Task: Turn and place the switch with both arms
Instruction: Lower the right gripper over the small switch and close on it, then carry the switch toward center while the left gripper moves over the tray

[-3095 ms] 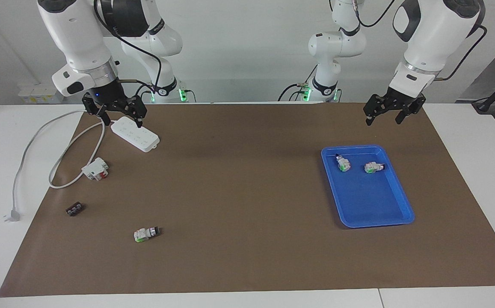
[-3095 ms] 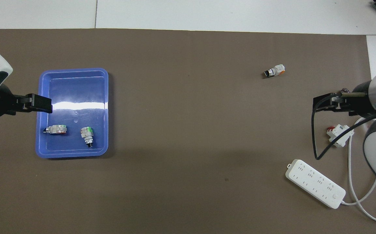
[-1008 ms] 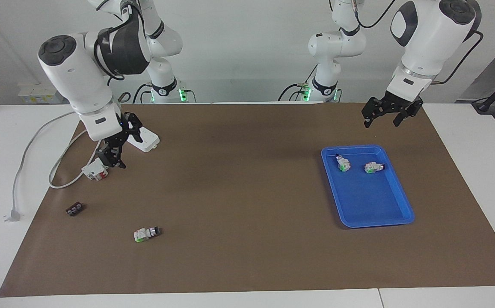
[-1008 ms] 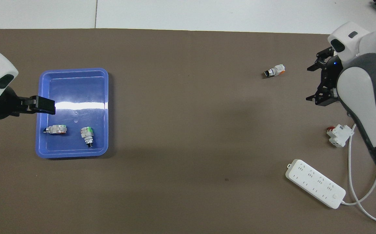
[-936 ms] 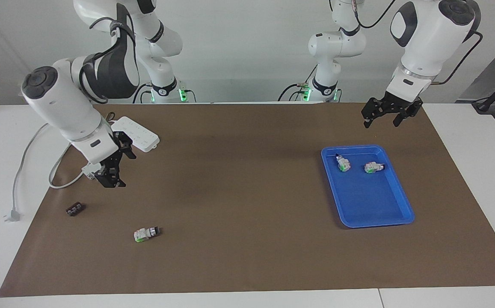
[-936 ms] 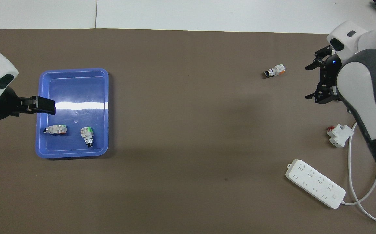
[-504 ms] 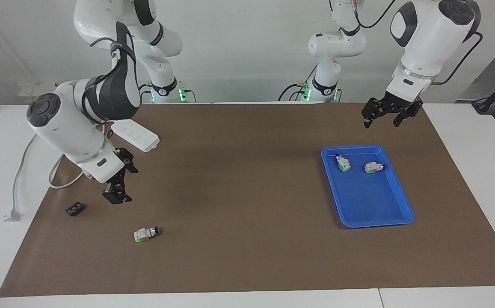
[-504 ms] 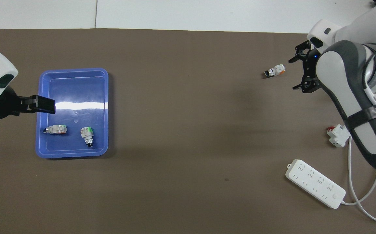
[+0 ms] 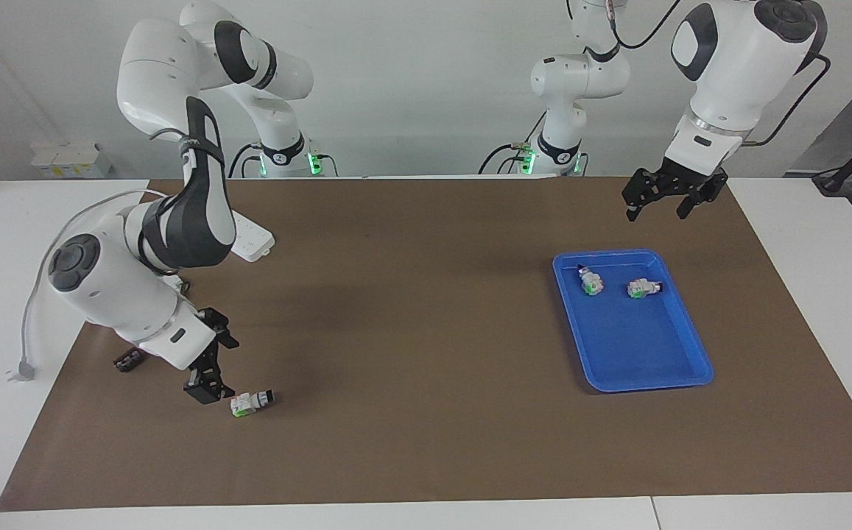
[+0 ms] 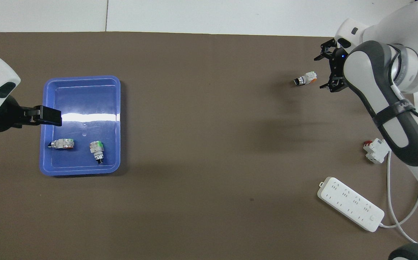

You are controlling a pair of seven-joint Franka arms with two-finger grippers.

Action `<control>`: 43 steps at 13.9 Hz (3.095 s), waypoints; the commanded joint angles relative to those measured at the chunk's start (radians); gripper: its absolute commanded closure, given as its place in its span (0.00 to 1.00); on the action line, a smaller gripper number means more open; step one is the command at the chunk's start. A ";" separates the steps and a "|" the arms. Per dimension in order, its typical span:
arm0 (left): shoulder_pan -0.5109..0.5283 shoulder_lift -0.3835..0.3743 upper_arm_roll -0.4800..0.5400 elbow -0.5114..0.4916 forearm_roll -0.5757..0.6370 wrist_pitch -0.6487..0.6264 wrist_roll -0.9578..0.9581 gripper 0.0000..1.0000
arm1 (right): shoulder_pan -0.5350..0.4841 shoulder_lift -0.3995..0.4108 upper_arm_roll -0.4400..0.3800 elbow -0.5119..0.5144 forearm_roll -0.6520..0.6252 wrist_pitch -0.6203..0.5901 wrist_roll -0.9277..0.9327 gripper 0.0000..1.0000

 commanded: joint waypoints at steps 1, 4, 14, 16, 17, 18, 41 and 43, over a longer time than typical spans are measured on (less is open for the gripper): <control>-0.008 -0.030 0.002 -0.036 0.016 0.020 0.008 0.00 | -0.037 0.063 0.046 0.036 -0.029 0.042 -0.054 0.00; -0.007 -0.030 0.004 -0.038 0.016 0.022 0.008 0.00 | -0.045 0.080 0.052 0.018 -0.034 0.076 -0.098 0.00; -0.008 -0.038 0.002 -0.062 0.016 0.039 0.006 0.00 | -0.064 0.078 0.055 -0.106 -0.029 0.216 -0.238 0.00; -0.008 -0.039 0.002 -0.064 0.015 0.040 0.006 0.00 | -0.064 0.078 0.057 -0.111 -0.025 0.219 -0.241 0.00; -0.008 -0.039 0.002 -0.064 0.015 0.040 0.006 0.00 | -0.064 0.077 0.058 -0.122 -0.016 0.222 -0.241 0.03; -0.008 -0.039 0.002 -0.064 0.015 0.042 0.006 0.00 | -0.064 0.077 0.058 -0.125 -0.013 0.222 -0.241 0.04; -0.053 -0.116 0.001 -0.206 -0.120 0.089 -0.113 0.08 | -0.043 -0.225 0.104 -0.305 0.305 -0.019 -0.019 1.00; -0.058 -0.116 0.002 -0.206 -0.177 0.100 -0.142 0.10 | -0.017 -0.262 0.113 -0.341 0.378 -0.043 -0.008 1.00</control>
